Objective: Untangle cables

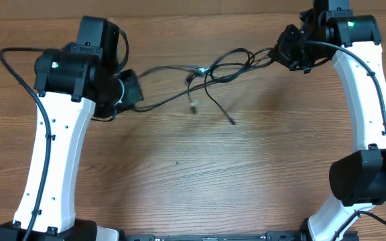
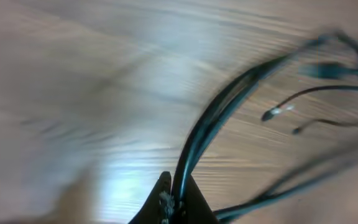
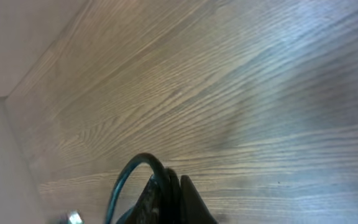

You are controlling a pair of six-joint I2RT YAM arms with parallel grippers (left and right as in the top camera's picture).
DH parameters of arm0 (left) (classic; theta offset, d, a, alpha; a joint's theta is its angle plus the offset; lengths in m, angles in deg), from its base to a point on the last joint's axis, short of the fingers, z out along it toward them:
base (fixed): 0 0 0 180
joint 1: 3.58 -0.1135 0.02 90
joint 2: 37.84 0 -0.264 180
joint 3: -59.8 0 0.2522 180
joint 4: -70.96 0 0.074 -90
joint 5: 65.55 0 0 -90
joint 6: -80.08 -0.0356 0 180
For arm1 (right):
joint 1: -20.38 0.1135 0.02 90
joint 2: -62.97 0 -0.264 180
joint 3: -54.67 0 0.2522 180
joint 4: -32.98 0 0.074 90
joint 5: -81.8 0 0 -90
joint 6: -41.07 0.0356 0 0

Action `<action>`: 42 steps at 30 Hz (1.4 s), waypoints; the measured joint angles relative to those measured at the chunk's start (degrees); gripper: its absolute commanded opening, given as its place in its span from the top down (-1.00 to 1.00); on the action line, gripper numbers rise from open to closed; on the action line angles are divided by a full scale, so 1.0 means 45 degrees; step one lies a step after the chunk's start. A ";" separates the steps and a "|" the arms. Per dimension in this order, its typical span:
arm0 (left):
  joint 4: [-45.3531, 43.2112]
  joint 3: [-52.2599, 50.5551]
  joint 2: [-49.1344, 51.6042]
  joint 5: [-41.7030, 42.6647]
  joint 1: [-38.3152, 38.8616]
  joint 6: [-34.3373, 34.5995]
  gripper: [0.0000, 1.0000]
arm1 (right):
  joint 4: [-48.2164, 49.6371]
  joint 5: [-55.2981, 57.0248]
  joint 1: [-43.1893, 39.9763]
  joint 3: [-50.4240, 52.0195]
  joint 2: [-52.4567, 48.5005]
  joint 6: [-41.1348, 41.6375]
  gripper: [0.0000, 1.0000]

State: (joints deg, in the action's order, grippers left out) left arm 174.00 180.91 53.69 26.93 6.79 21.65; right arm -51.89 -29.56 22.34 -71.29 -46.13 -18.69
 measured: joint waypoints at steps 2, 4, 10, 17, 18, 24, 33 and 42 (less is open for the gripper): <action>0.0243 0.0000 0.0039 -0.1064 0.0034 0.0461 0.92 | -0.0131 -0.0078 -0.0102 0.0000 0.0000 0.0019 0.93; 0.0423 0.0000 0.0083 -0.1773 0.0034 0.0743 0.91 | -0.0223 -0.0126 -0.0185 0.0000 0.0000 0.0034 0.93; 0.0865 0.0000 0.0112 -0.3371 0.0034 0.1622 0.92 | -0.0500 -0.0243 -0.0359 0.0000 0.0000 -0.0029 0.92; -0.1127 -0.0010 0.0112 -0.0724 0.0185 -0.1025 -0.05 | 0.0301 -0.2506 -0.0374 0.0000 0.0000 -0.2424 0.93; -0.1297 -0.0010 0.0112 -0.0194 0.0272 -0.1613 -0.13 | 0.0311 -0.2953 -0.0228 0.0000 0.0000 -0.2846 0.92; -0.1763 -0.0015 0.0112 0.1545 0.0476 -0.3410 -0.27 | 0.0311 -0.4250 0.0850 0.0000 0.0000 -0.4129 0.92; -0.2472 -0.0015 0.0782 0.2191 0.0457 -0.3740 -0.47 | 0.0073 -0.5294 0.2050 0.0000 0.0000 -0.4478 0.93; -0.2827 -0.0024 0.1719 0.2317 -0.0510 -0.3147 -0.57 | -0.0690 -0.1311 0.5280 0.0000 0.0000 -0.2147 0.32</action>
State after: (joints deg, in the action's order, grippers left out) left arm 161.28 180.80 61.42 37.35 4.49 7.49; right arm -55.00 -35.47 46.10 -71.29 -46.13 -28.35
